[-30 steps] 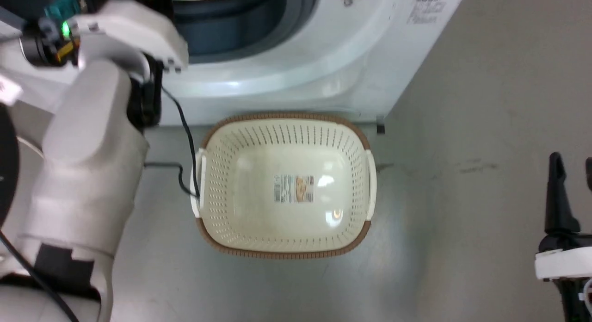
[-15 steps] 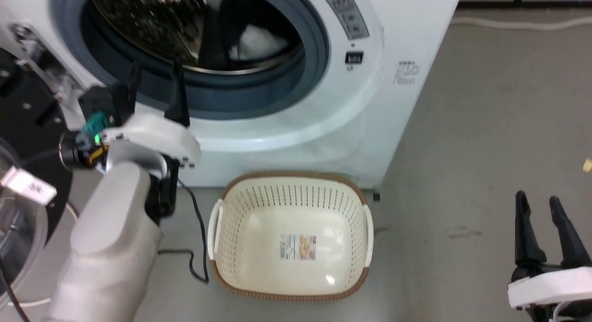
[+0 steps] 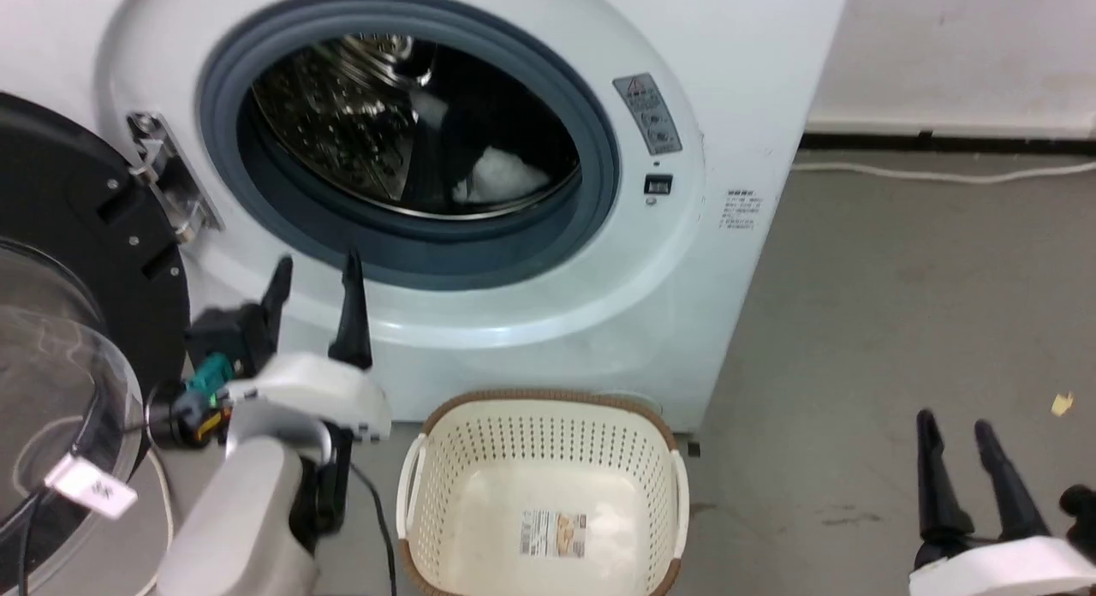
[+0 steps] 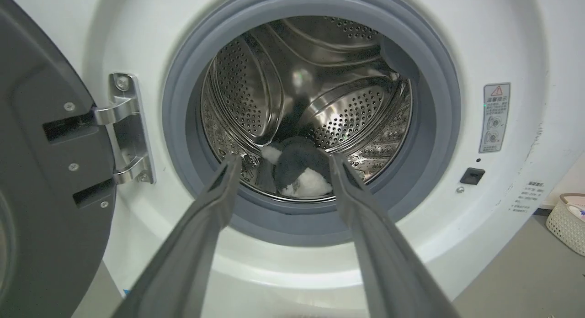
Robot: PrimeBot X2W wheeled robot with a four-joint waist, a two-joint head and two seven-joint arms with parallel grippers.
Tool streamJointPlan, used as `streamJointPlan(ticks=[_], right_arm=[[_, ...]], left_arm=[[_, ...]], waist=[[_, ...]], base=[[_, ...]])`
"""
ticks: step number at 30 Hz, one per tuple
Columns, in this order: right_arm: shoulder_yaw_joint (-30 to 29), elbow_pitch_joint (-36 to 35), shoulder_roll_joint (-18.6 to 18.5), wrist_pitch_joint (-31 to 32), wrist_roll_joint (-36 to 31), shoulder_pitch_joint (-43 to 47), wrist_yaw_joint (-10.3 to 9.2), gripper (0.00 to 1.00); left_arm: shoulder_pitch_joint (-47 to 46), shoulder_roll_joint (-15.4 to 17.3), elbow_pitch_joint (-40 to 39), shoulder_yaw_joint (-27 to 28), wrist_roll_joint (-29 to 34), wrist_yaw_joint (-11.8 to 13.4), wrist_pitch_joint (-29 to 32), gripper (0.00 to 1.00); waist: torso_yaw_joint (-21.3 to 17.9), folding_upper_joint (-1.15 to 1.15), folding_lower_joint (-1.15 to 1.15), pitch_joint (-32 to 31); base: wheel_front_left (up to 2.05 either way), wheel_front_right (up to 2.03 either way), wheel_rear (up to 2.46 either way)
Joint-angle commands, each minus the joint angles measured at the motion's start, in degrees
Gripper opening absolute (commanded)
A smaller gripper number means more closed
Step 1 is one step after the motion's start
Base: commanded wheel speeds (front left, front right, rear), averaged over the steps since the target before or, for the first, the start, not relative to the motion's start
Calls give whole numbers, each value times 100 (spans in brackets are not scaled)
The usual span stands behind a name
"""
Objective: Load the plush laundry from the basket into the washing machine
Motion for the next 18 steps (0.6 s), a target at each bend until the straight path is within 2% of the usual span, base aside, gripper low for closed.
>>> streamJointPlan(ticks=[1,9,18], right_arm=[[42,70,17,-68,49,110,-4,100],[149,280,17,-194,118,295,-4,100],[278,417,18,-334,143,432,-4,100]], left_arm=[[231,8,-65,-26,41,9,-30,100],[912,170,-362,-109,-42,-115,-6,100],[1490,220,-743,-91,-243,-60,114,100]], waist=[[-22,0,0,-155],[-79,0,0,-498],[-120,0,0,-647]], base=[[0,0,0],[0,0,0],[0,0,0]])
